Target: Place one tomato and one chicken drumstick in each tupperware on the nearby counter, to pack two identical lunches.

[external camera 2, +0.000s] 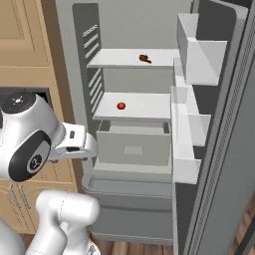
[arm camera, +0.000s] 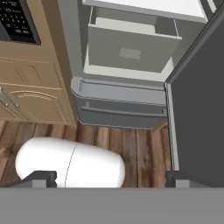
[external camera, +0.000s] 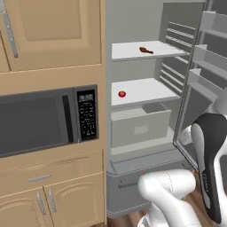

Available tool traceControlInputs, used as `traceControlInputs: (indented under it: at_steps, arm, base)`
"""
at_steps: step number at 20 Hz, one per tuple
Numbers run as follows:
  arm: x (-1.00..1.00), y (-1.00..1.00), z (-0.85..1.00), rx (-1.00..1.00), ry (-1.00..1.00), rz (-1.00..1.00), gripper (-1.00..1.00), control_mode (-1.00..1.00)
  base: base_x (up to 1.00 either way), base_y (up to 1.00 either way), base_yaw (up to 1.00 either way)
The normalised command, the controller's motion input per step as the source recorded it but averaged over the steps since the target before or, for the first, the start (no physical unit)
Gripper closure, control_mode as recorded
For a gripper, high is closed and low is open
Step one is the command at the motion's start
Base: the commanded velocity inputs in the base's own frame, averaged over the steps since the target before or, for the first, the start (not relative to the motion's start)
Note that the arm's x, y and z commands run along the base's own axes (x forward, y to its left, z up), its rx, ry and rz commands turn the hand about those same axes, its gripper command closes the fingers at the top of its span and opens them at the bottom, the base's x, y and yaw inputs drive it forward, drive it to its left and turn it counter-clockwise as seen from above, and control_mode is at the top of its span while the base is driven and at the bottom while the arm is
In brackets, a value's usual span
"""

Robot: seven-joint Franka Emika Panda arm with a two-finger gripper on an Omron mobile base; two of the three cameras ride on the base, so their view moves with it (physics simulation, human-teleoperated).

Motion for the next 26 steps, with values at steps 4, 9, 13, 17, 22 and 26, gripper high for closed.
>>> traceControlInputs:
  at_steps: [4,9,13,17,22,26]
  arm:
    - [0.0,0.0,0.0,0.0,0.0,0.0,-1.0,1.0]
    - [0.0,0.0,0.0,0.0,0.0,0.0,-1.0,1.0]
    - [0.0,0.0,0.0,0.0,0.0,0.0,-1.0,1.0]
    - [0.0,0.0,0.0,0.0,0.0,0.0,-1.0,1.0]
    - [0.0,0.0,0.0,0.0,0.0,0.0,-1.0,1.0]
    - [0.0,0.0,0.0,0.0,0.0,0.0,-1.0,1.0]
  base:
    - [0.06,-0.34,0.0]
    - [0.1,-0.27,0.0]
    - [0.31,-0.19,0.0]
    - [0.59,-0.06,0.0]
    - [0.78,-0.16,0.0]
    - [0.6,-0.25,0.0]
